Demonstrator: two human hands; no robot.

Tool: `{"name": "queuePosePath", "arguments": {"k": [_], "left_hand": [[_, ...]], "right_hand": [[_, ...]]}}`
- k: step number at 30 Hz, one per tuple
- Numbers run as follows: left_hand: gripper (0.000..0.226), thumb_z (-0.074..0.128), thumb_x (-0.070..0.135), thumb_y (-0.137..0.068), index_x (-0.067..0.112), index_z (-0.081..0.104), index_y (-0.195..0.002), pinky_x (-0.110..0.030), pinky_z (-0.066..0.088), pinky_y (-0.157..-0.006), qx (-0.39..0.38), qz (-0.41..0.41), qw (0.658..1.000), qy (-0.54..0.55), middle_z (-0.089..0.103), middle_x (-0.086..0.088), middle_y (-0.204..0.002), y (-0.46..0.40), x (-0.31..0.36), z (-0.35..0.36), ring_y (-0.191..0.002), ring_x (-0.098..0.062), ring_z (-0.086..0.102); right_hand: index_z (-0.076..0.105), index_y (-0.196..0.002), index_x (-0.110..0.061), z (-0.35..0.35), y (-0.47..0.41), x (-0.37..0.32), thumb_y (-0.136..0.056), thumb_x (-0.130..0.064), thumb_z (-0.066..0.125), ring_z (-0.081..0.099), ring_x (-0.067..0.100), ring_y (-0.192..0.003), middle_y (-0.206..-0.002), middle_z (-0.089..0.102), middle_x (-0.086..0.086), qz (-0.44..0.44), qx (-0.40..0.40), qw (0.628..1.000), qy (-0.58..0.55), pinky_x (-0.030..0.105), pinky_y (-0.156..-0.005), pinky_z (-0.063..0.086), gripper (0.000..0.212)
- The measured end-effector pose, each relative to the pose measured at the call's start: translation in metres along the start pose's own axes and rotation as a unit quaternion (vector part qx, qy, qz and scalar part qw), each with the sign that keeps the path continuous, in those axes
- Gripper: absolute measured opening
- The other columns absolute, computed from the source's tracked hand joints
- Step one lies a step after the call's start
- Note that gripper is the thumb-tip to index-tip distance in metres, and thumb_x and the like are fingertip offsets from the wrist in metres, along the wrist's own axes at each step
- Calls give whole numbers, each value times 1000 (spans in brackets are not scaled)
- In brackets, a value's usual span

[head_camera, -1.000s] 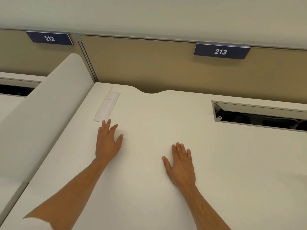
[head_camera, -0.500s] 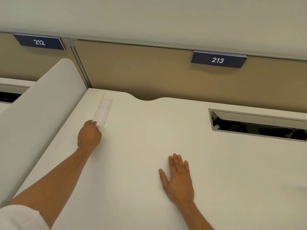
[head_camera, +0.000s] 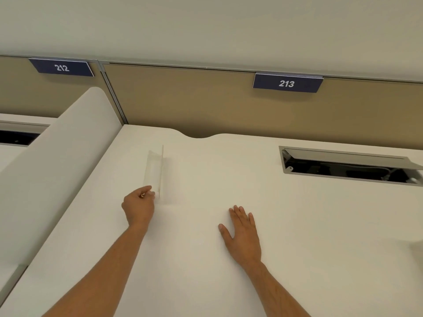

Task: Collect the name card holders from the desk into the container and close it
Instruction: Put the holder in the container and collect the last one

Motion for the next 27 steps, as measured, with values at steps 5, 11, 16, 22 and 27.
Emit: {"name": "queuePosePath", "arguments": {"k": [5, 11, 16, 22, 27], "left_hand": [[19, 61, -8, -90, 5, 71, -100, -16, 57, -69, -71, -121, 958, 249, 72, -5, -85, 57, -32, 20, -70, -11, 73], [19, 57, -9, -92, 1, 65, -107, -32, 56, -86, -142, -150, 936, 285, 70, -13, -95, 130, -37, 39, -82, -21, 71], [17, 54, -11, -93, -4, 62, -107, -28, 60, -78, -191, -170, 917, 307, 70, -19, -99, 184, -35, 51, -85, -26, 69], [20, 55, -11, -92, -6, 59, -110, -28, 60, -72, -318, -199, 873, 312, 73, -23, -105, 241, -26, 73, -93, -29, 72], [24, 59, -9, -90, -7, 55, -113, -31, 59, -72, -388, -196, 862, 261, 71, -27, -106, 278, -23, 85, -93, -31, 71]], "right_hand": [[54, -138, -23, -17, 16, 13, -96, -37, 60, 26, 1, -140, -148, 47, -7, 130, 2, 950, -283, 24, -117, 20, 45], [63, -119, -30, -20, 49, -7, -93, -34, 65, 62, 1, -109, -112, 69, -12, 153, -39, 895, -417, 17, -94, 46, 27], [63, -119, -22, -15, 74, -13, -90, -42, 67, 69, 10, -100, -105, 72, -2, 184, -77, 850, -487, 31, -96, 52, 35], [63, -119, -17, -30, 91, -3, -92, -43, 64, 72, 22, -99, -112, 74, 6, 212, -89, 772, -593, 40, -95, 55, 38], [60, -124, -12, -54, 103, 12, -87, -27, 73, 71, 29, -101, -112, 73, 10, 197, -72, 747, -630, 39, -83, 58, 42]]}}
Point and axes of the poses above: each hand's wrist, its own y-axis away from the middle knuckle, its own z-axis out of the palm, x = y × z, the point moved 10 cm from there along -y, towards the middle knuckle
